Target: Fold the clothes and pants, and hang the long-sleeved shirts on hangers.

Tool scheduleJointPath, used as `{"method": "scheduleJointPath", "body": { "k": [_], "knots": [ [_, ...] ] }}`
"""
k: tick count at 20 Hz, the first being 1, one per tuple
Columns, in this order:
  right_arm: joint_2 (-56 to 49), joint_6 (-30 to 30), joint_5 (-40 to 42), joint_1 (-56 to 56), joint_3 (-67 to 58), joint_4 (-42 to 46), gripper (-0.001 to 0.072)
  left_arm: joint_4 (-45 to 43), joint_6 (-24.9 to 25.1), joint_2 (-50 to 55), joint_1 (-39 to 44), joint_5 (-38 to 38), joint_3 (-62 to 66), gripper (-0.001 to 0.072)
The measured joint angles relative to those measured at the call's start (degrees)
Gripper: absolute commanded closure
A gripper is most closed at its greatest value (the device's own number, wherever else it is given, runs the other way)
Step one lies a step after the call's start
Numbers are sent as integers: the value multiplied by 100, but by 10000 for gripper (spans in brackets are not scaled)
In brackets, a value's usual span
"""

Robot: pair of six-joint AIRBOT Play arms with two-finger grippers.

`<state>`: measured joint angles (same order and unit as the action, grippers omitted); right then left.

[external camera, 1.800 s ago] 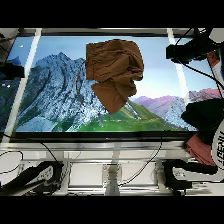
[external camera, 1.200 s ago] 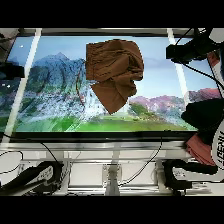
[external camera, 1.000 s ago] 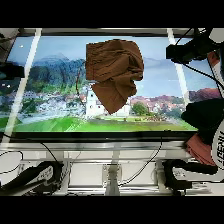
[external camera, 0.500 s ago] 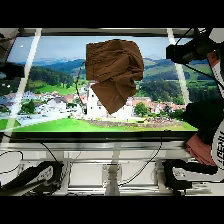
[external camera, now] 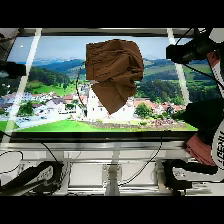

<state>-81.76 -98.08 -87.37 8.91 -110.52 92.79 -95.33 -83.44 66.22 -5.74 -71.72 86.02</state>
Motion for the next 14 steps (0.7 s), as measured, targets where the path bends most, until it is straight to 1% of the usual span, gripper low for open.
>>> {"method": "scheduleJointPath", "body": {
  "k": [1, 2, 3, 4, 7, 8, 9, 12, 13, 14],
  "knots": [
    [0, 0, 0, 0, 0, 0, 699, 275, -37, 66, 0, 149, 0, 579],
    [0, 0, 4, 0, 0, 0, 699, 562, -63, 160, 4, 254, -2, 486],
    [0, 0, 33, 0, 0, 0, 699, 874, -85, 291, 20, 348, -11, 223],
    [0, 0, 120, 0, 0, 0, 699, 1167, -111, 448, 50, 407, -15, 78],
    [0, 2, 415, 0, 0, 2, 699, 2006, -164, 1049, 199, 479, -22, 71],
    [0, 42, 501, 0, 0, 9, 698, 2277, -160, 1266, 267, 503, -22, 57],
    [0, 122, 560, 0, 0, 17, 699, 2533, -120, 1513, 354, 555, -22, 3],
    [0, 522, 667, 0, 0, 79, 699, 3014, -39, 2203, 662, 874, -22, 4],
    [0, 640, 693, 0, 0, 107, 699, 3154, -26, 2441, 780, 1043, -22, 14],
    [0, 752, 717, 0, 0, 140, 699, 3285, -13, 2634, 885, 1228, -24, 43]
  ]
}}
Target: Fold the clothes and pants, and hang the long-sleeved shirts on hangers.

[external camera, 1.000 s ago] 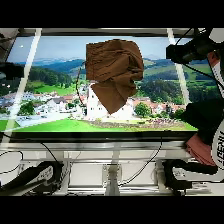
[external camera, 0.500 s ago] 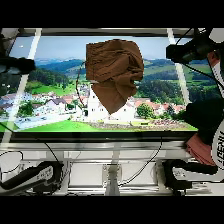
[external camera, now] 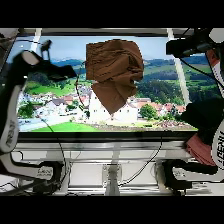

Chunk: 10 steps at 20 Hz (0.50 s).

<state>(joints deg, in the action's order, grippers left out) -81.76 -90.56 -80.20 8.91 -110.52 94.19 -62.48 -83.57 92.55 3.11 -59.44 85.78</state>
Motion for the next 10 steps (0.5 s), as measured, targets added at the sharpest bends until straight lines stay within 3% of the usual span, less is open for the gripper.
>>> {"method": "scheduleJointPath", "body": {
  "k": [1, 2, 10],
  "knots": [
    [0, 76, 28, 0, 0, 17, 699, 127, 4, 177, 103, 210, 2, 117],
    [0, 138, 59, 0, 0, 33, 699, 245, 15, 354, 214, 428, 0, 140],
    [0, 313, 507, 0, 0, 72, 699, 581, 42, 901, 573, 1349, 0, 139]
  ]
}}
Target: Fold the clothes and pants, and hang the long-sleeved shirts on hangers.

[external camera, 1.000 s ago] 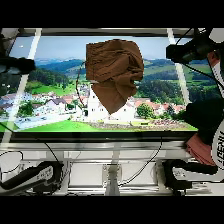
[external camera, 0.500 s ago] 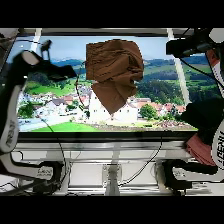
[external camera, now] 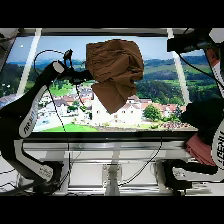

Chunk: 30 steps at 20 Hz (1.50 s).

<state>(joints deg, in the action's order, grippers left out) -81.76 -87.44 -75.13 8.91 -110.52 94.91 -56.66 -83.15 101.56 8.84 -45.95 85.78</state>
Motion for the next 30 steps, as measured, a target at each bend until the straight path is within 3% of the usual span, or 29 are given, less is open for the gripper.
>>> {"method": "scheduleJointPath", "body": {
  "k": [3, 5, 10, 18, 23, 24, 26, 27, 30],
  "knots": [
    [0, 9, 79, 0, 0, 0, 699, 105, 0, 142, 11, 142, 2, 129],
    [0, 15, 101, 0, 0, 2, 699, 372, 0, 264, 11, 295, 2, 71],
    [0, 20, 125, 0, 0, 2, 699, 903, -2, 542, 35, 752, 2, 70],
    [0, 20, 127, 0, 0, -33, 699, 1071, -44, 813, 57, 1322, 0, 83],
    [0, 17, 129, 0, 0, -179, 699, 946, -197, 848, 76, 1777, 2, 316],
    [0, 17, 129, 0, 0, -201, 699, 881, -214, 852, 76, 1823, 0, 386],
    [0, 17, 127, 0, 0, -286, 699, 743, -238, 859, 76, 1867, 2, 631],
    [0, 15, 127, 0, 0, -310, 699, 693, -238, 866, 74, 1897, 2, 665],
    [0, 15, 127, 0, 0, -330, 699, 601, -245, 868, 63, 1985, 0, 667]
  ]
}}
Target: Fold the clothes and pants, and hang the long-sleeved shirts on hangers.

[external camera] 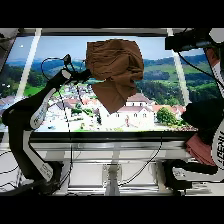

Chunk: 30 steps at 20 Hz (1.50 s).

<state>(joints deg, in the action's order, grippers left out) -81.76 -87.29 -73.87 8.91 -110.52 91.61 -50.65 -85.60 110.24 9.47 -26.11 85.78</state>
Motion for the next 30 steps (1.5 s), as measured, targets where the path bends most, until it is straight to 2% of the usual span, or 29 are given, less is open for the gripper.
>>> {"method": "scheduleJointPath", "body": {
  "k": [6, 11, 16, 19, 23, 24, 25, 26, 30],
  "knots": [
    [0, -2, -4, 0, 0, -22, 699, -280, -15, -214, -59, -59, 0, 669],
    [0, -2, -83, 0, 0, 42, 700, -1753, -15, -872, -87, -761, 0, 669],
    [2, 376, -785, 0, 4, 127, 700, -3327, -50, -1799, -216, -1423, -271, 668],
    [92, 511, -1019, 0, 249, -48, 700, -3729, -63, -2439, -553, -1554, -697, 667],
    [450, 739, -1172, 0, 1340, -680, 700, -3873, -83, -3154, -1215, -1652, -1443, 663],
    [551, 815, -1191, 0, 1700, -918, 700, -3742, -81, -3259, -1346, -1692, -1620, 563],
    [627, 883, -1193, 0, 2013, -1141, 699, -3547, -37, -3320, -1423, -1727, -1762, 275],
    [686, 942, -1182, 0, 2319, -1366, 699, -3233, 87, -3344, -1451, -1757, -1888, 83],
    [772, 1058, -820, 2, 3130, -1869, 699, -1532, 975, -3132, -1137, -1805, -2144, 68]
  ]
}}
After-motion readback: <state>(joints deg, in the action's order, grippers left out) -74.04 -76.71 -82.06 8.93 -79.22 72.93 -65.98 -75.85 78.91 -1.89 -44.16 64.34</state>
